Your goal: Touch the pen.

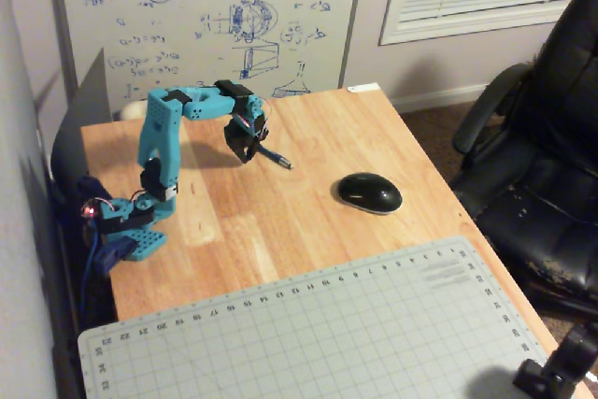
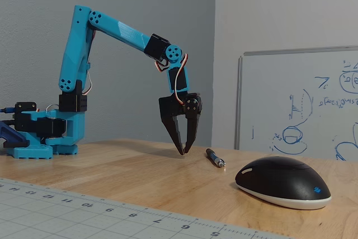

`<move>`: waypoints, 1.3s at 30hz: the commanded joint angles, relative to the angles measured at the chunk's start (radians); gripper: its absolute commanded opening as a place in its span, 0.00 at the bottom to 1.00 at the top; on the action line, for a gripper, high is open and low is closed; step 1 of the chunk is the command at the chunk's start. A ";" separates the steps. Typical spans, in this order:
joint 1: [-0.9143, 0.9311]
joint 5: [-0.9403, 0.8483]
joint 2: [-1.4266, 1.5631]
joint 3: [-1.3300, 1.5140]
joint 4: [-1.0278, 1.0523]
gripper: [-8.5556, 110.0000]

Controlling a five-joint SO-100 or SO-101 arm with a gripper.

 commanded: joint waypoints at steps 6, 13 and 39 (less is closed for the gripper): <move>0.110 -0.006 1.925 1.266 0.255 0.08; 0.110 -0.005 1.925 1.266 0.255 0.08; 0.120 -0.173 1.172 0.819 -0.160 0.07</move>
